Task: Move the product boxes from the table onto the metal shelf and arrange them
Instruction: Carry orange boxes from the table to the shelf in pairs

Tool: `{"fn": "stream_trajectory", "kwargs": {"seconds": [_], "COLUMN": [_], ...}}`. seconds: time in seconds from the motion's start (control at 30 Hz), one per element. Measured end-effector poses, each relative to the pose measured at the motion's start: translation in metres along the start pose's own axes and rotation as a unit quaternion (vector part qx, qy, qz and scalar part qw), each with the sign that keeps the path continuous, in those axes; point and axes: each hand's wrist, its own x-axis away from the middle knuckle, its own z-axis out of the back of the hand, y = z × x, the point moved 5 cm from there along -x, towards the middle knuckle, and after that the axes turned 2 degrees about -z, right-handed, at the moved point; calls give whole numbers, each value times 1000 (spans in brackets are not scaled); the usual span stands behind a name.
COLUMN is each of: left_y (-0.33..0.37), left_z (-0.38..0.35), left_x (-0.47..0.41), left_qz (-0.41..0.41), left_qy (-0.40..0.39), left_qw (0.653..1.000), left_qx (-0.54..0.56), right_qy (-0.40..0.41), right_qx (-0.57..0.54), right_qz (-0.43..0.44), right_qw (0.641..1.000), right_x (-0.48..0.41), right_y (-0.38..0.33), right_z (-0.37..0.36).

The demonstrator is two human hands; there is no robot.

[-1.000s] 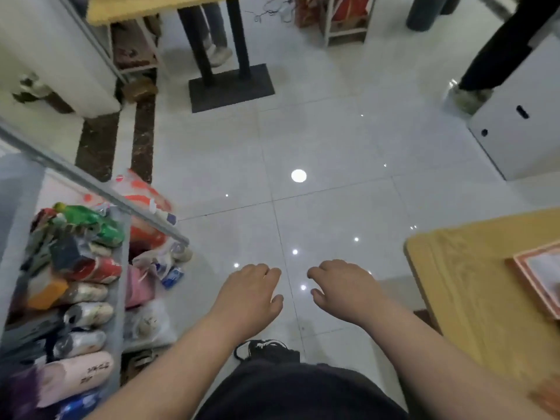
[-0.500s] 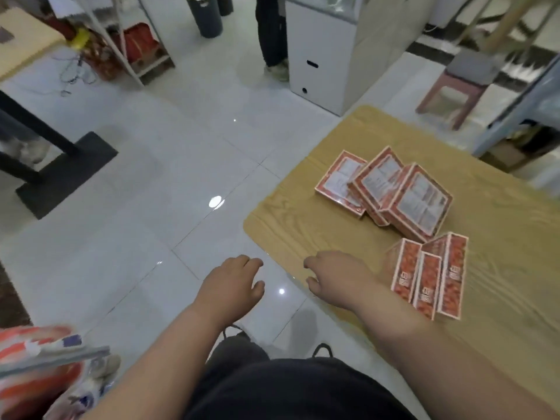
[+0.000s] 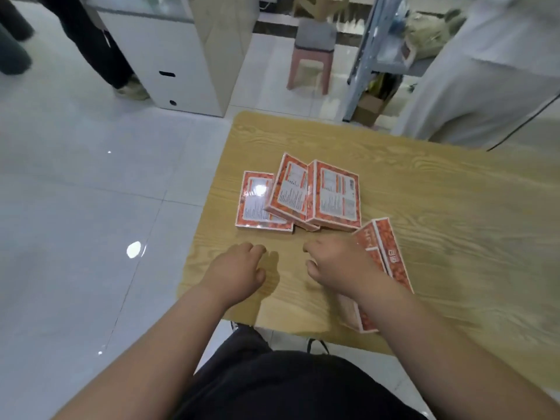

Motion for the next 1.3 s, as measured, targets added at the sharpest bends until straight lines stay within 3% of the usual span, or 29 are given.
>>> {"fn": "stream_trajectory", "kwargs": {"seconds": [0.13, 0.27, 0.47, 0.6, 0.77, 1.1, 1.3], "left_y": [15, 48, 112, 137, 148, 117, 71], "left_z": [20, 29, 14, -6, -9, -16, -28], "left_x": [-40, -64, -72, -74, -71, -52, -16], "left_qz": [-101, -199, -333, -388, -361, -232, -72], "left_qy": [-6, -24, -83, -77, -67, -14, -40], "left_qw": [994, 979, 939, 917, 929, 956, 958], "left_qx": [-28, -42, 3, -58, 43, 177, 274], "right_qy": [47, 118, 166, 152, 93, 132, 117], "right_qx": [1, -68, -149, -205, -266, -352, -510], "right_qz": [-52, -147, -337, -396, -414, -309, -258], "right_qw": [998, 980, 915, 882, 866, 873, 812], "right_x": [13, 47, 128, 172, 186, 177, 182], "right_y": [11, 27, 45, 37, 35, 46, 63], "right_z": [19, 19, -13, -39, -76, -96, -91]}}
